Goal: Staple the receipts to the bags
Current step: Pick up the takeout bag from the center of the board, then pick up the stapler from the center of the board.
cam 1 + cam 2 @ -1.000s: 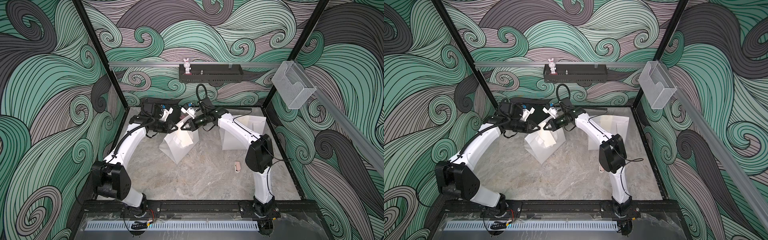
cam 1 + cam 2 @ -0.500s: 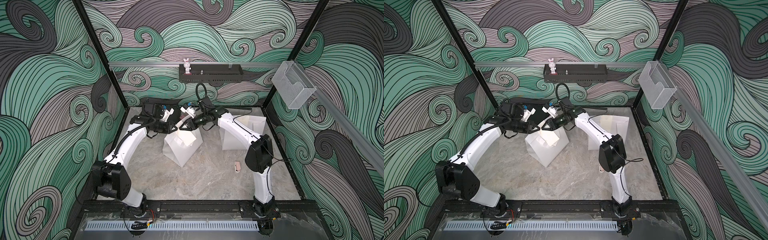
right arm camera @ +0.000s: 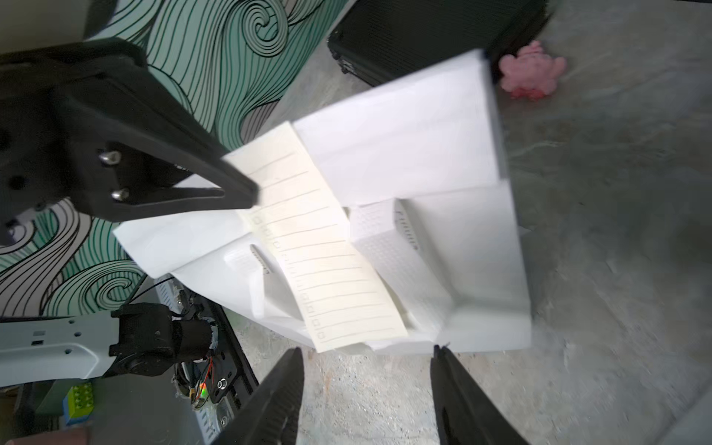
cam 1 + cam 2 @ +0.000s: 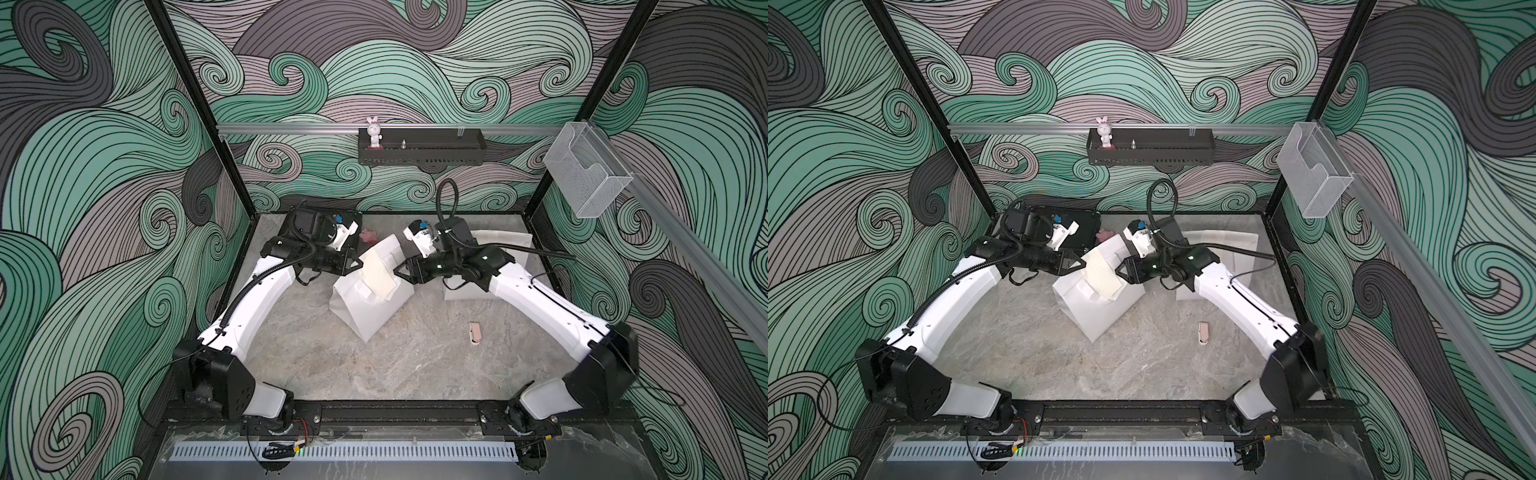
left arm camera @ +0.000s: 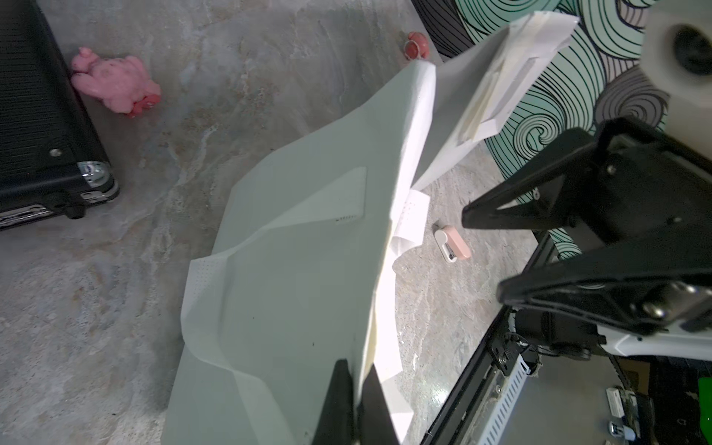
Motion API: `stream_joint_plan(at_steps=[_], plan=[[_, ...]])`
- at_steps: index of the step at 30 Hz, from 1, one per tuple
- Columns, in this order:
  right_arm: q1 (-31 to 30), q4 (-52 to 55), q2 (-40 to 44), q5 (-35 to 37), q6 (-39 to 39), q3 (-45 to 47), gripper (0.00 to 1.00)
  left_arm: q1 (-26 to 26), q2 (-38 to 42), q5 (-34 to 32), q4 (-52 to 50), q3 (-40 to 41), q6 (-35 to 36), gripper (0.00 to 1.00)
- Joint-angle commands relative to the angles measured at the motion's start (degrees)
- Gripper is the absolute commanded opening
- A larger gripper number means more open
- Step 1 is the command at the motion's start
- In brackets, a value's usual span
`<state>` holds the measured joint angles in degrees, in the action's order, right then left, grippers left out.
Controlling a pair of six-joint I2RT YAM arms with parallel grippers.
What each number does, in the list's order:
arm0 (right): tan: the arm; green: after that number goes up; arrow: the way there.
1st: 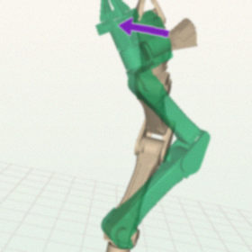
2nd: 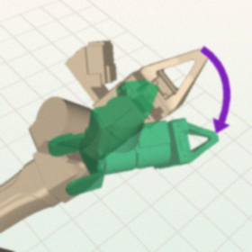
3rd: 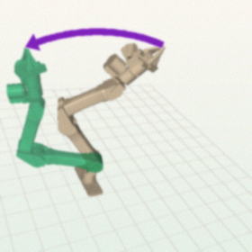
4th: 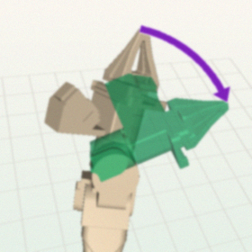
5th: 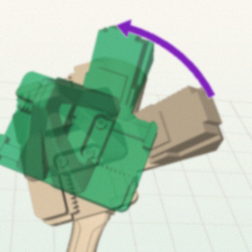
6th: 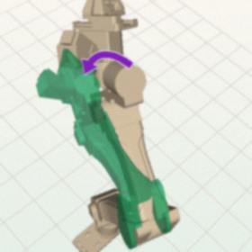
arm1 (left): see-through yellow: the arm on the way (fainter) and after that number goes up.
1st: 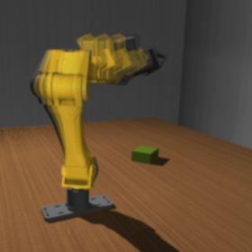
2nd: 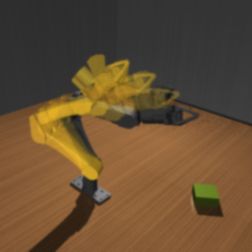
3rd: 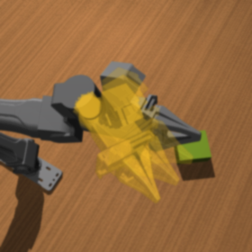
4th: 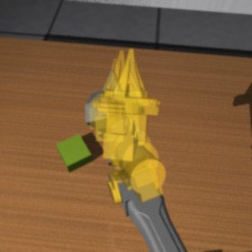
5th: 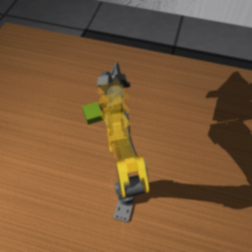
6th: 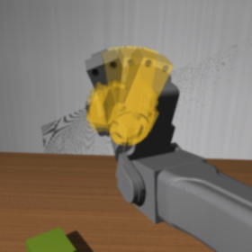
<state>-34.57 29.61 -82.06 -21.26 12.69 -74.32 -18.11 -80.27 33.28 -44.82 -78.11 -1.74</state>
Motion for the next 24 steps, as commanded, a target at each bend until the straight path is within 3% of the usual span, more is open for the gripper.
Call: stream_joint_plan(at_steps=[1,6,11,16,24], plan=[[1.04,5.1,6.0,12.51,3.87,5.76,0.56,-3.34,2.71,-1.72,-2.58,0.65,1.42,0.0],[4.08,16.29,15.34,23.33,7.0,15.74,0.5,-7.51,4.75,-3.37,-3.17,2.96,1.74,0.0],[10.37,23.11,18.38,23.01,9.77,22.44,0.45,-10.58,6.23,-5.36,-3.52,4.83,1.65,0.0],[14.81,25.08,14.31,22.17,9.26,24.57,0.38,-12.27,7.41,-6.12,-3.26,6.45,1.74,0.0],[15.84,25.08,4.18,23.91,7.34,22.86,0.37,-13.65,7.76,-5.88,-2.73,7.74,1.74,0.0]])
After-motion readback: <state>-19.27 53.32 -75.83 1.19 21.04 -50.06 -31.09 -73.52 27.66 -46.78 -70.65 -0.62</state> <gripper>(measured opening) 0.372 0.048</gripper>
